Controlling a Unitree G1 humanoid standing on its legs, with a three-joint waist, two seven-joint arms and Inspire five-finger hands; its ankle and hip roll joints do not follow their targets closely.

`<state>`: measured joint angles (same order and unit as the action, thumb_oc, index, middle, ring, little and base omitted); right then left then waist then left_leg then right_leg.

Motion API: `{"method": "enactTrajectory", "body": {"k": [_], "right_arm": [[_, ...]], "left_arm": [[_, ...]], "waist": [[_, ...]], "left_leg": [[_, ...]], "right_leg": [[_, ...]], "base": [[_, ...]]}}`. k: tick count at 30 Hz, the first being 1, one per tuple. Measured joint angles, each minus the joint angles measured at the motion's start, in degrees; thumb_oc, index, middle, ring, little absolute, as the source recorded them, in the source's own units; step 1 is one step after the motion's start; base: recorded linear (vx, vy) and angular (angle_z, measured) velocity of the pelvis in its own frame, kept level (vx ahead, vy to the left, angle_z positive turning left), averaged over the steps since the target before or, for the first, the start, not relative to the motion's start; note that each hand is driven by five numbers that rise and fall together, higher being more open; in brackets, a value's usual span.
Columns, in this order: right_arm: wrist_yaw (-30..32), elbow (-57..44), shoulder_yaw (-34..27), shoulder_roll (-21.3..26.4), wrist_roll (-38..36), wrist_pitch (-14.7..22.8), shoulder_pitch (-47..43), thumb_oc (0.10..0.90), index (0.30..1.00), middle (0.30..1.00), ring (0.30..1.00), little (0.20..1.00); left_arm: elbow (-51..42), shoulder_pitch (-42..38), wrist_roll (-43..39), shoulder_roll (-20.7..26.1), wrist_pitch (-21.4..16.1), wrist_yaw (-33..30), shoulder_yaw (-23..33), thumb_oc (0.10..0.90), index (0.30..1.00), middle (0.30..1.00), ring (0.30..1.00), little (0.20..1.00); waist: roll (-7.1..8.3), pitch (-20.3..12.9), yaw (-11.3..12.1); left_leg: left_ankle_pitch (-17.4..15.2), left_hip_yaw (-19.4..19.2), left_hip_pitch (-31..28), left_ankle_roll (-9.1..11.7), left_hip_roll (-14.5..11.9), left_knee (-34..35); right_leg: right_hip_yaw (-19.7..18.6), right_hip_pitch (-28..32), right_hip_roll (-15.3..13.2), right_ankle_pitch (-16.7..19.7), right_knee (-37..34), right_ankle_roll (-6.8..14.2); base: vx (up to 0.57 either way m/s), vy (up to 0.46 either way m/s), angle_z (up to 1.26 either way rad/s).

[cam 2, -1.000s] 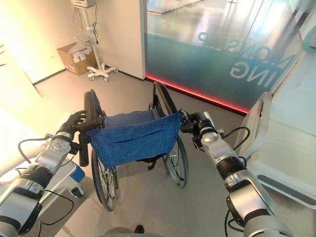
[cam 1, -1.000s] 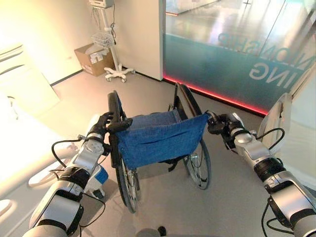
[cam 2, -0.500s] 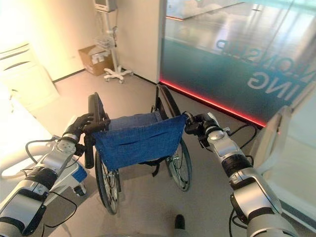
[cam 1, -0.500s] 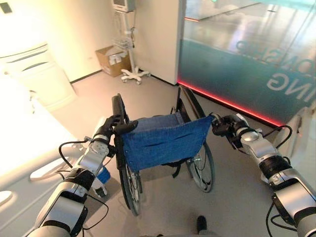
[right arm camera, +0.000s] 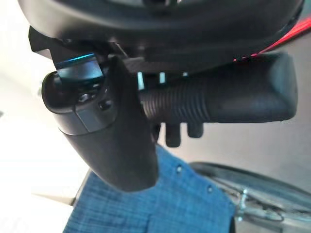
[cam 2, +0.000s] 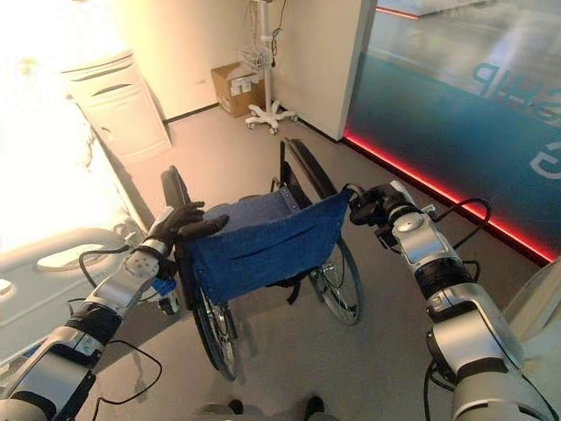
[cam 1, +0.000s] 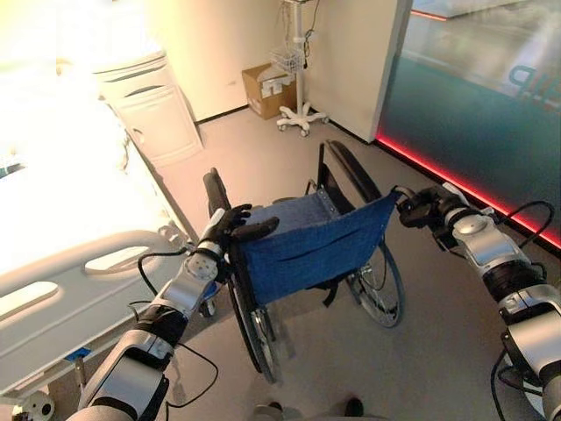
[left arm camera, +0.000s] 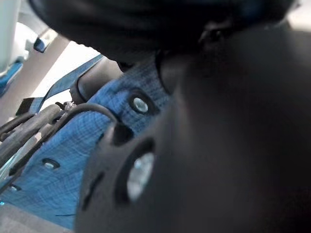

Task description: Push the wheelchair next to the bed

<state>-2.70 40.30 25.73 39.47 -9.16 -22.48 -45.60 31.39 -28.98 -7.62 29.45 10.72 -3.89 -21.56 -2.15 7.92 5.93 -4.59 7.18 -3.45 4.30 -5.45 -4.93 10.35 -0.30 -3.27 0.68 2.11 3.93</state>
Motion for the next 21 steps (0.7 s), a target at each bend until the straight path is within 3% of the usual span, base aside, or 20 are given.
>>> {"method": "enactTrajectory", "body": {"k": [3,4,5,6,7,8,9,10,11,12,13,14,15,16,19,20,21], "right_arm": [[-0.7,0.0,0.1,0.0,0.5,0.0,-0.4,0.4,0.3,0.3,0.3,0.3],[-0.7,0.0,0.1,-0.1,0.5,0.0,-0.5,0.4,0.3,0.3,0.3,0.3],[-0.7,0.0,0.0,-0.1,0.5,0.0,-0.8,0.4,0.3,0.3,0.3,0.3],[-0.7,0.3,0.2,-0.6,0.5,-0.1,-1.1,0.4,0.3,0.3,0.3,0.3],[-0.7,1.1,0.2,-1.2,0.4,-0.1,-1.3,0.4,0.3,0.3,0.3,0.3],[-0.7,2.6,0.1,-2.6,0.5,0.3,-1.7,0.4,0.3,0.3,0.3,0.3],[-0.7,2.8,0.4,-3.2,0.5,0.4,-1.7,0.4,0.3,0.3,0.3,0.3],[-0.7,2.8,0.6,-3.4,1.1,0.5,-1.4,0.4,0.3,0.3,0.3,0.3],[-0.7,2.9,1.3,-3.4,1.9,0.5,-1.5,0.4,0.3,0.3,0.3,0.3],[-0.8,2.8,2.3,-2.3,2.0,0.3,-2.5,0.4,0.3,0.3,0.3,0.3],[-0.8,2.3,2.2,-1.6,1.8,0.6,-2.0,0.4,0.3,0.3,0.3,0.3],[-0.4,1.7,2.0,-1.6,1.9,1.0,-1.2,0.4,0.3,0.3,0.3,0.3],[0.1,1.3,2.1,-2.0,2.1,1.7,-1.0,0.4,0.3,0.3,0.3,0.3],[-0.1,1.1,2.1,-1.5,2.1,2.2,-1.4,0.4,0.3,0.3,0.3,0.3],[-0.9,1.2,2.4,-1.3,1.8,1.3,0.3,0.4,0.3,0.3,0.3,0.3],[-1.1,1.2,1.8,-1.6,1.7,1.3,2.1,0.4,0.3,0.3,0.3,0.3],[-1.0,1.8,1.4,-2.1,1.7,1.3,2.9,0.4,0.3,0.3,0.3,0.3]], "left_arm": [[0.9,-0.6,0.0,0.5,0.0,-0.2,0.1,0.4,0.3,0.3,0.3,0.3],[1.5,-1.3,0.0,0.4,0.0,-0.2,0.6,0.4,0.3,0.3,0.3,0.3],[1.8,-2.2,0.0,0.9,0.0,-0.1,0.8,0.4,0.3,0.3,0.3,0.3],[2.1,-3.8,0.0,2.2,-0.1,-0.4,1.0,0.4,0.3,0.3,0.3,0.3],[2.8,-5.2,0.0,2.9,0.0,-0.9,1.0,0.4,0.3,0.3,0.3,0.3],[3.3,-5.1,0.0,3.2,0.2,-1.5,1.0,0.4,0.3,0.3,0.3,0.3],[3.6,-4.8,0.0,3.2,0.3,-1.4,0.9,0.4,0.3,0.3,0.3,0.3],[4.3,-4.2,0.0,2.8,0.3,-1.3,0.4,0.4,0.3,0.3,0.3,0.3],[4.8,-3.3,0.0,2.3,0.8,-0.8,-0.3,0.4,0.3,0.3,0.3,0.3],[3.8,-3.0,0.0,2.7,1.1,0.4,-1.2,0.4,0.3,0.3,0.3,0.3],[2.5,-2.4,0.0,2.9,0.6,0.6,-1.6,0.4,0.3,0.3,0.3,0.3],[2.0,-1.7,0.0,2.8,0.5,0.5,-1.5,0.4,0.3,0.3,0.3,0.3],[0.7,-0.6,0.0,3.0,0.6,0.8,-1.4,0.4,0.3,0.3,0.3,0.3],[0.0,-0.4,0.0,3.7,0.9,1.9,-1.7,0.4,0.3,0.3,0.3,0.3],[-1.0,1.8,0.0,3.3,0.9,3.1,-1.5,0.4,0.3,0.3,0.3,0.3],[-1.3,1.8,-0.3,3.3,0.7,3.2,-1.4,0.4,0.3,0.3,0.3,0.3],[-1.3,1.5,-1.2,3.4,0.5,3.2,-1.0,0.4,0.3,0.3,0.3,0.3]], "waist": [[0.49,0.8,-0.9],[0.91,1.3,-1.4],[2.16,2.0,-1.6],[4.72,3.5,-1.9],[5.8,4.3,-1.5],[6.71,4.9,-1.3],[6.42,5.1,-0.6],[6.07,5.4,-0.5],[4.49,5.2,0.0],[0.83,4.9,-0.1],[-1.3,4.8,-0.3],[-1.76,4.6,0.9],[-1.58,4.3,3.1],[-1.33,4.2,4.4],[-0.92,2.7,4.3],[0.49,1.6,4.2],[2.61,0.9,4.3]], "left_leg": [[0.2,-2.3,1.2,0.2,0.1,-2.6],[0.2,-4.9,3.1,0.4,-0.1,-5.9],[0.2,-6.6,5.2,0.4,0.3,-9.4],[1.1,-9.1,8.7,1.7,0.8,-16.0],[2.3,-10.5,12.6,3.1,0.4,-24.0],[1.8,-10.9,16.6,3.1,0.9,-29.3],[1.7,-11.8,16.7,2.7,1.9,-27.4],[2.0,-13.0,15.8,2.6,3.2,-21.0],[2.5,-14.4,14.9,2.1,3.4,-13.2],[2.6,-15.0,15.5,2.3,1.5,-8.4],[3.7,-15.7,16.6,3.2,0.8,-5.9],[4.1,-15.5,16.6,3.8,0.7,-3.9],[4.2,-16.1,17.7,4.0,0.7,-4.3],[4.0,-17.1,19.2,3.6,1.2,-7.1],[2.7,-18.9,13.7,1.4,3.6,-3.9],[4.7,-18.3,12.8,-1.5,4.6,-2.4],[4.7,-18.9,13.0,-1.6,4.9,-3.1]], "right_leg": [[0.4,-0.2,0.0,-1.5,2.1,-0.3],[1.8,-1.4,0.3,-3.6,6.4,-1.5],[2.7,-2.8,0.0,-6.1,10.7,-2.5],[3.0,-4.1,-1.1,-9.3,13.5,-3.5],[2.6,-3.6,-0.7,-9.7,13.5,-4.1],[2.3,-2.0,-0.9,-9.5,12.2,-4.5],[2.5,-0.8,-0.8,-9.5,10.7,-4.5],[2.6,2.1,-0.3,-9.4,6.4,-4.4],[3.0,5.0,1.8,-9.1,3.3,-4.9],[3.0,4.8,3.8,-10.3,10.1,-7.0],[4.9,7.1,4.2,-12.4,8.5,-5.5],[5.7,6.6,3.6,-12.5,9.4,-5.8],[6.6,6.0,2.3,-12.3,9.1,-5.9],[7.4,7.1,1.5,-11.9,6.2,-4.7],[7.3,11.7,1.7,-11.8,3.0,-3.8],[7.2,11.7,1.5,-12.5,3.6,-2.2],[7.2,11.9,0.6,-13.0,3.8,-1.3]], "base": [[0.15,-0.23,0.26],[0.15,-0.292,0.4],[0.19,-0.255,0.6],[0.23,-0.165,0.5],[0.31,-0.084,0.28],[0.28,-0.019,-0.03],[0.32,-0.009,-0.18],[0.28,0.002,-0.23],[0.43,0.055,-0.29],[0.39,0.085,-0.21],[0.38,0.113,-0.33],[0.26,0.117,-0.88],[0.36,0.196,-1.28],[0.39,0.215,-1.05],[0.36,0.171,0.06],[0.47,0.201,0.43],[0.38,0.164,0.35]]}}
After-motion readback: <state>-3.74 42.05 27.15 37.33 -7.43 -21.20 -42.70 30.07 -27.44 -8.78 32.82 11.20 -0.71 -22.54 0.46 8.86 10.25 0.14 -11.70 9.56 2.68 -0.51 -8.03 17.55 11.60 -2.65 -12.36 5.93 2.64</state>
